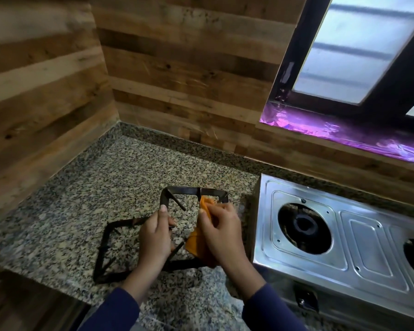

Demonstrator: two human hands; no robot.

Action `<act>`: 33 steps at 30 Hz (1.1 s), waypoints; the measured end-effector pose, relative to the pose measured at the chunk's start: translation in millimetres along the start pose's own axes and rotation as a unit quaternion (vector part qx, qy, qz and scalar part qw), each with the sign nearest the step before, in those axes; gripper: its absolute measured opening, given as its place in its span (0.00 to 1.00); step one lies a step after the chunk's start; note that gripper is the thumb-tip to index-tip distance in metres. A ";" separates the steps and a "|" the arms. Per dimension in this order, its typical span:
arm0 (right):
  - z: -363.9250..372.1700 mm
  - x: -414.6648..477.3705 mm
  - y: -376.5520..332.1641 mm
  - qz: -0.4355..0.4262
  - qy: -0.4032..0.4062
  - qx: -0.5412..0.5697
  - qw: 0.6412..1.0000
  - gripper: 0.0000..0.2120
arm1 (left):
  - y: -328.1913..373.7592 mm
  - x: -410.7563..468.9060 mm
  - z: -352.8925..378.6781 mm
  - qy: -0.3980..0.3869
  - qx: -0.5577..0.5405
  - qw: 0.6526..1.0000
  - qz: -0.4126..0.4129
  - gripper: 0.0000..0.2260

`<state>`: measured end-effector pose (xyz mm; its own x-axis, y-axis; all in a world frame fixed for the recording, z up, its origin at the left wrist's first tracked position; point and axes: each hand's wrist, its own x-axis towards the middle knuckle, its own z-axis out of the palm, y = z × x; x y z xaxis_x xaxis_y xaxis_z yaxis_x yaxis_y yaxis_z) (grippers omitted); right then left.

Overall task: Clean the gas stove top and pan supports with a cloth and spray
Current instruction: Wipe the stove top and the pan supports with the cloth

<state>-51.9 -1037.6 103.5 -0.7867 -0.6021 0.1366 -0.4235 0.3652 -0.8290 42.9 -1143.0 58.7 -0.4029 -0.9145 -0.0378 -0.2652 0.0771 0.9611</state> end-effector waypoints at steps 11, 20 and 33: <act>4.6 22.6 -6.8 -0.245 -0.036 -0.180 0.952 0.20 | 25.2 15.7 -4.9 -0.066 -0.006 0.997 0.037 0.21; -16.8 -30.1 48.4 0.274 0.158 0.427 0.847 0.13 | 30.9 20.0 -3.4 0.017 -0.072 0.997 0.032 0.20; -14.8 -2.2 -2.8 0.144 0.097 0.448 0.877 0.21 | 48.0 -4.6 17.5 0.031 -0.359 0.922 -0.141 0.23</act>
<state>-55.6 -1026.8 113.5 -0.9013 -0.4131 -0.1303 0.2595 -0.2739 -0.9261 16.7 -1128.2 100.2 -0.3504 -0.8807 -0.3186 0.3061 -0.4292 0.8498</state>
